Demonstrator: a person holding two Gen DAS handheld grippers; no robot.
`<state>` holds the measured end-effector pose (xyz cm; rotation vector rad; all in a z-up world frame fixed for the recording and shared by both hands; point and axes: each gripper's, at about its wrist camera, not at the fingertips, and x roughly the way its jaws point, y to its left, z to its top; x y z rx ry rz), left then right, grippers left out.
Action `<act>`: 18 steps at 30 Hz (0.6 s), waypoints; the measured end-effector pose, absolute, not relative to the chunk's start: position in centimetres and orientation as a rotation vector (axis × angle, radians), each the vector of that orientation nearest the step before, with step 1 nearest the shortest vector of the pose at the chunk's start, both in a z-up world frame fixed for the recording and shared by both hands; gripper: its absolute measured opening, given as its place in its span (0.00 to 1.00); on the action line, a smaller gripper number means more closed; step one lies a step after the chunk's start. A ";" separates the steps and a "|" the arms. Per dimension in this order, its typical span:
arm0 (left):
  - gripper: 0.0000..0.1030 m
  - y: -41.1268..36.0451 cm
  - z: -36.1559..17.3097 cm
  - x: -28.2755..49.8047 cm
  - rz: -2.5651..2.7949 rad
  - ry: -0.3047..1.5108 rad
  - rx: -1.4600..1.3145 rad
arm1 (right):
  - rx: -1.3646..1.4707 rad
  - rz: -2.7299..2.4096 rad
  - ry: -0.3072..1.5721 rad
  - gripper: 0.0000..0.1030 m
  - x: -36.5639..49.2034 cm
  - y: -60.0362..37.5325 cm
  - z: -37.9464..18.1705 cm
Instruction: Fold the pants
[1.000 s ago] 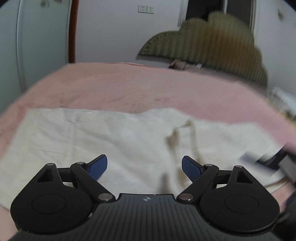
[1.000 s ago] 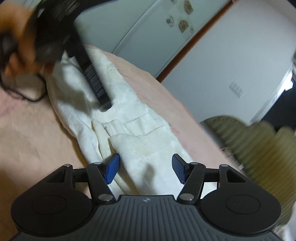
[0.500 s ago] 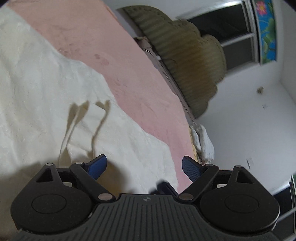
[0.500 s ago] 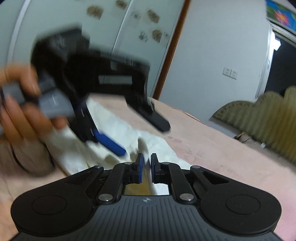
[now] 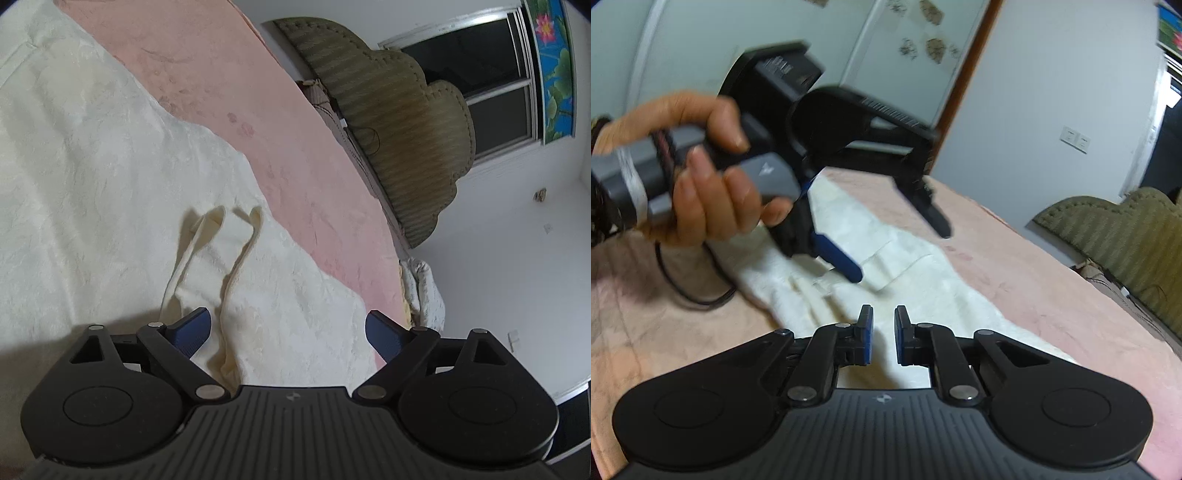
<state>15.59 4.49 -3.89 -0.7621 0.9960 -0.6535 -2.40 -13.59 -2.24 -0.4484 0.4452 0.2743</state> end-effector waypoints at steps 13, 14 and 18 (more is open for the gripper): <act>0.95 4.4 -5.1 15.5 -0.674 1.093 -0.843 | -0.545 0.260 0.493 0.24 -1.4 -12.7 -3.7; 0.95 4.3 -5.2 15.5 -0.677 1.099 -0.850 | -0.549 0.254 0.496 0.31 -1.3 -12.6 -4.0; 0.95 3.6 -5.1 15.6 -0.676 1.092 -0.831 | -0.535 0.237 0.454 0.50 -1.5 -12.7 -3.7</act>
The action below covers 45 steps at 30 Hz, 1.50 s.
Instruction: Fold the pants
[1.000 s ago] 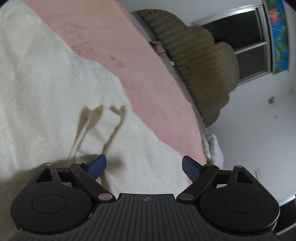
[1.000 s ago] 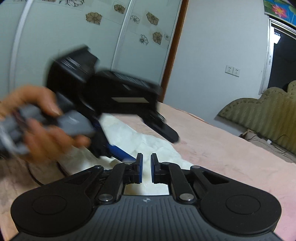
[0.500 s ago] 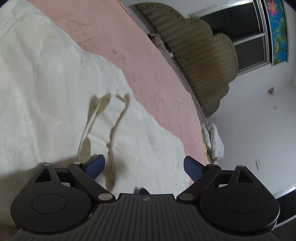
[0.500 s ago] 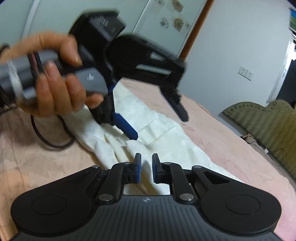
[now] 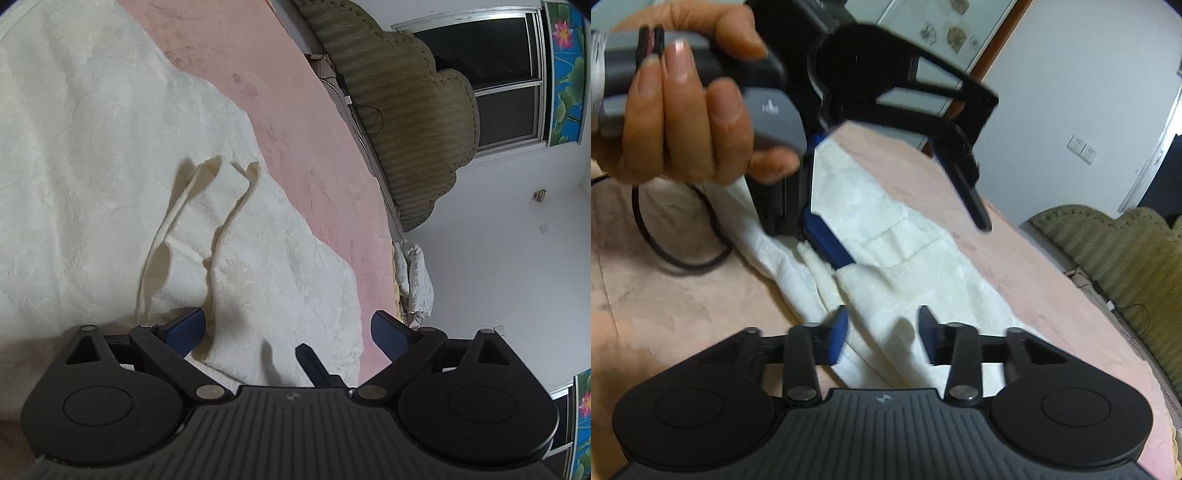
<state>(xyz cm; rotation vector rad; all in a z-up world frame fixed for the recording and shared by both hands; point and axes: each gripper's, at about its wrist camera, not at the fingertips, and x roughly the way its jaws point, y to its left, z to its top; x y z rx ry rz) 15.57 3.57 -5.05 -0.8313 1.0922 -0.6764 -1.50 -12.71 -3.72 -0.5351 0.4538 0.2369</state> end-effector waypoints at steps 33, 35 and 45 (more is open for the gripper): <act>0.94 4.7 -5.5 14.9 -0.703 1.090 -0.884 | -0.442 0.159 0.402 0.02 -2.9 -15.5 -1.6; 0.95 4.9 -5.6 15.0 -0.702 1.092 -0.912 | -0.464 0.185 0.412 0.02 -3.2 -14.9 -2.0; 0.97 4.4 -4.5 15.1 -0.788 1.040 -0.985 | -0.515 0.192 0.441 0.16 -2.1 -13.3 -3.4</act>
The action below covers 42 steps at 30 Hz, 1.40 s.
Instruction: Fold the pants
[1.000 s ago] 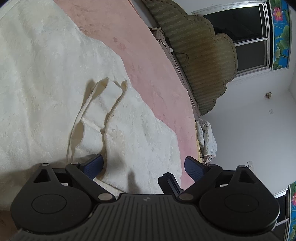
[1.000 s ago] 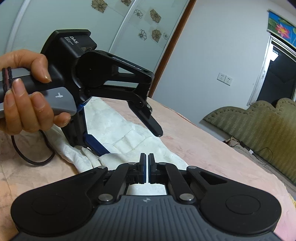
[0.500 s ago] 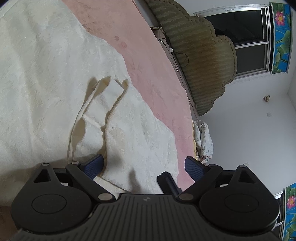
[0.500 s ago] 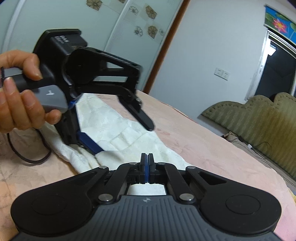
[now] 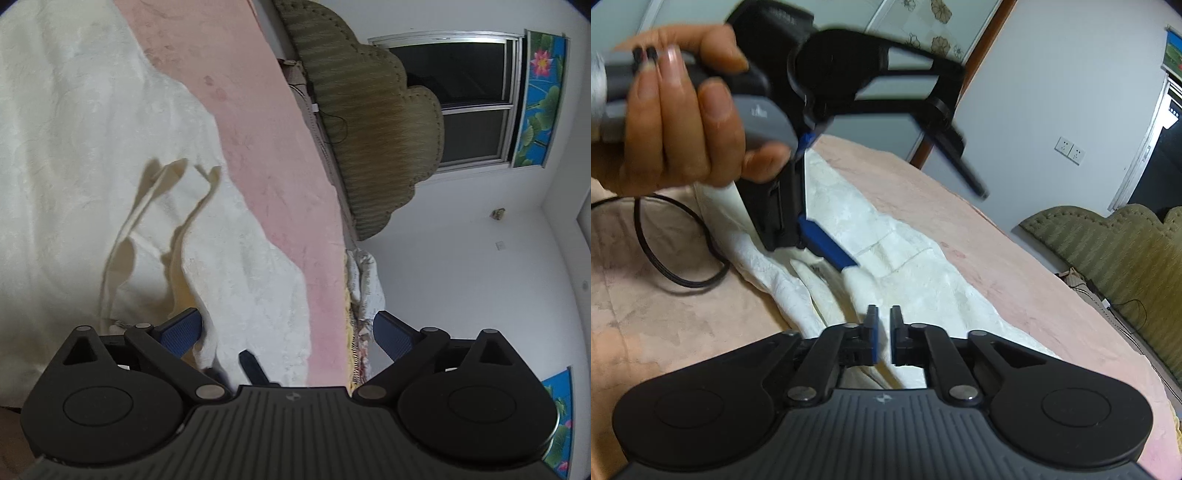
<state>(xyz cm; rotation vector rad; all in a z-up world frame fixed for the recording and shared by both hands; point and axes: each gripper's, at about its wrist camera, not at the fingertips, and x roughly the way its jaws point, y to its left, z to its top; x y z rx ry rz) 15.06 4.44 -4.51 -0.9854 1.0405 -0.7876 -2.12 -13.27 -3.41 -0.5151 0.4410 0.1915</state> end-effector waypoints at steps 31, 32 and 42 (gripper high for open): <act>0.68 0.6 -7.1 20.1 -0.749 1.125 -1.017 | -0.321 0.177 0.358 0.08 -1.1 -16.6 -0.9; 0.56 0.4 -7.2 20.2 -0.753 1.132 -1.011 | -0.325 0.190 0.366 0.08 -1.1 -16.5 -1.0; 0.01 2.0 -5.8 18.4 -0.755 1.084 -0.904 | -0.204 0.351 0.388 0.25 -3.0 -19.7 0.9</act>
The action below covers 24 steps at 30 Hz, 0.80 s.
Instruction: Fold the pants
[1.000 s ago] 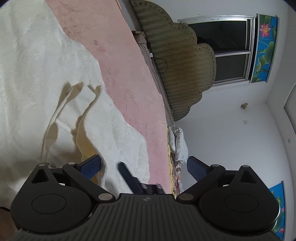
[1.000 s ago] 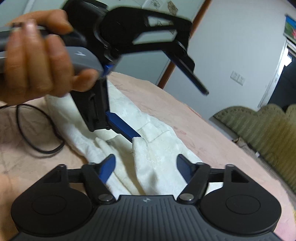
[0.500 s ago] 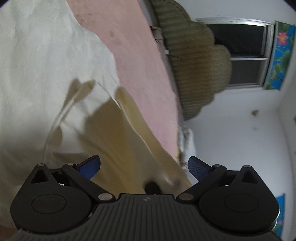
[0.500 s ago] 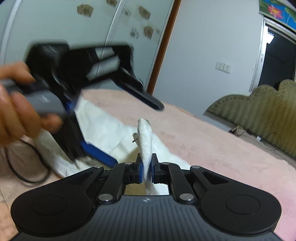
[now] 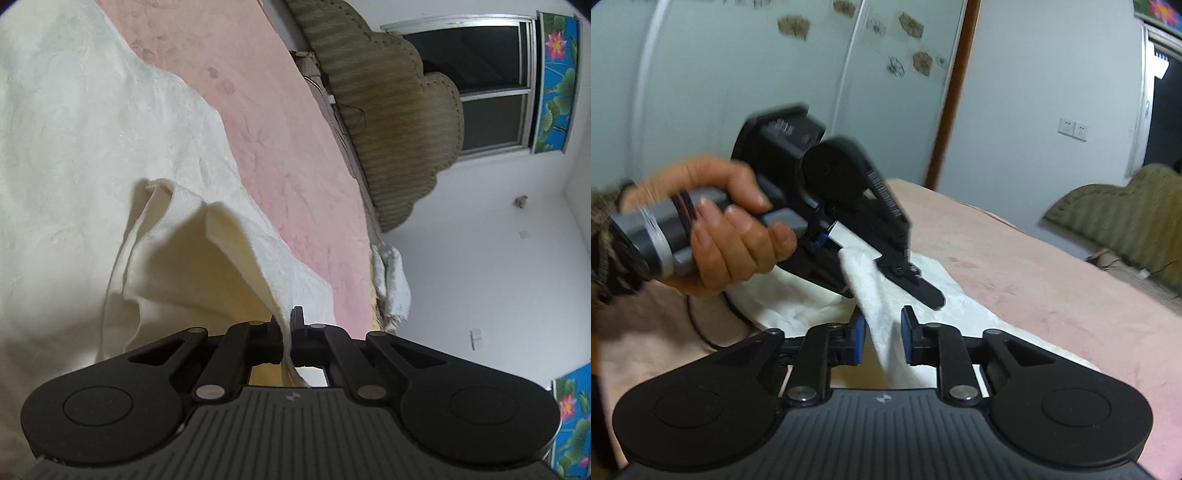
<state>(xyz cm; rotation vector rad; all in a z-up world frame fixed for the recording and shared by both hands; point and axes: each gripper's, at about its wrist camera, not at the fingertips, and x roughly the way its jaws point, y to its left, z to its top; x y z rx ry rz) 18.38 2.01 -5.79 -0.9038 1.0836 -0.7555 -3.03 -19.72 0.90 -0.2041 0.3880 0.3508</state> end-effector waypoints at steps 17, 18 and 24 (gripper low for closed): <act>0.11 4.4 -3.7 14.9 -0.607 0.886 -0.457 | 0.059 0.176 0.647 0.67 2.1 -27.8 -1.6; 0.12 3.8 -3.0 14.9 -0.609 0.851 -0.425 | 0.064 0.168 0.624 0.67 2.1 -27.8 -1.1; 0.46 0.4 -1.3 15.0 -0.726 0.726 -0.408 | 0.079 0.154 0.534 0.67 4.0 -27.8 0.4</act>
